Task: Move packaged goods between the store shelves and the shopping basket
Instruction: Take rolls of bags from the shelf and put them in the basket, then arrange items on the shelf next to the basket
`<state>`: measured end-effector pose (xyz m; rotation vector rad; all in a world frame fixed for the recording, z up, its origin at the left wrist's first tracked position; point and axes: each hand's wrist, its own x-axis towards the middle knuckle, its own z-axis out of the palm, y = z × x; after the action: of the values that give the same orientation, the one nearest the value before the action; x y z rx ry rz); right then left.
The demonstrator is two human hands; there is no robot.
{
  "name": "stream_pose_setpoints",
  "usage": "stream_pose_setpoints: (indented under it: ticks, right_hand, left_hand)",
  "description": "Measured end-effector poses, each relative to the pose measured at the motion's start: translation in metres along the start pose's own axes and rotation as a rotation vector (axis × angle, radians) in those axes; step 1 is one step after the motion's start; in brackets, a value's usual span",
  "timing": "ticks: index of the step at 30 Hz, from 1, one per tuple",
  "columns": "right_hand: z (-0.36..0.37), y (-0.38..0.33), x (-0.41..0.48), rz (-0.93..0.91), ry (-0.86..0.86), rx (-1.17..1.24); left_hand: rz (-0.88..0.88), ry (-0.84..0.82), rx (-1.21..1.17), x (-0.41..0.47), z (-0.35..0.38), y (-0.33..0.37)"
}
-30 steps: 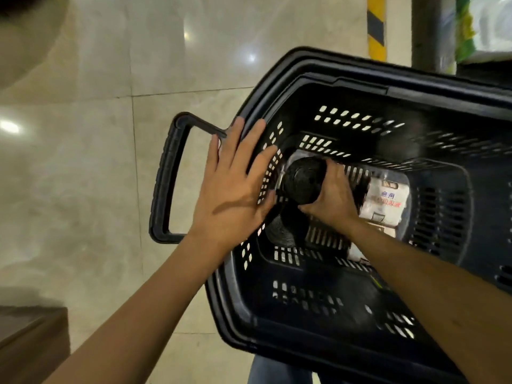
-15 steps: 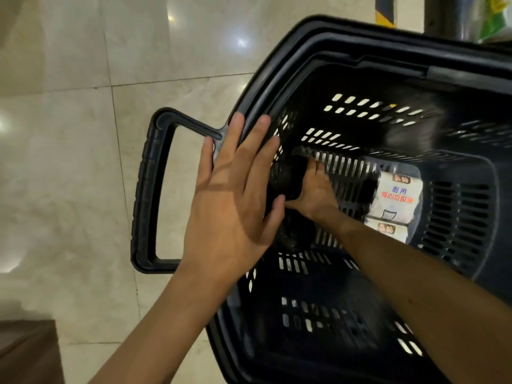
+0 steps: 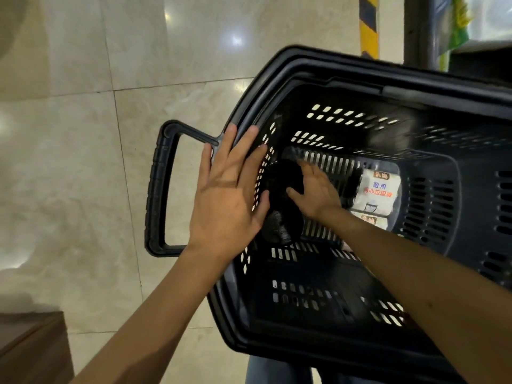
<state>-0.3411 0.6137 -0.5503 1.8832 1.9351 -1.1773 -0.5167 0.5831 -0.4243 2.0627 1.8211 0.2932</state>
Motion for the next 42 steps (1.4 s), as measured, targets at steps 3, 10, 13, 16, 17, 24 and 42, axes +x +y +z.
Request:
stream_pose_setpoints:
  ticks: [3, 10, 13, 16, 17, 24, 42]
  right_hand:
    - [-0.037, -0.009, -0.03, -0.008, 0.014, 0.001]
    - [-0.13, -0.039, -0.137, 0.04, 0.028, 0.043]
    - [-0.178, -0.052, -0.192, 0.026, 0.07, 0.04]
    - [-0.219, -0.06, -0.247, 0.039, 0.16, 0.083]
    - [-0.231, -0.061, -0.265, 0.051, 0.191, 0.103]
    - [-0.28, -0.058, -0.389, 0.22, 0.418, 0.2]
    - [-0.222, -0.004, -0.678, 0.618, 0.967, 0.455]
  left_hand:
    - [-0.038, -0.08, 0.068, 0.002, -0.008, 0.006]
    - [-0.159, -0.359, 0.035, 0.01, -0.081, 0.052]
    - [-0.158, -0.434, 0.021, 0.013, -0.134, 0.085]
    - [-0.04, -0.426, 0.074, 0.01, -0.179, 0.124]
    - [0.003, -0.415, 0.085, 0.008, -0.192, 0.138]
    - [0.321, -0.369, 0.13, -0.017, -0.255, 0.242]
    - [0.974, -0.485, 0.072, -0.183, -0.279, 0.441]
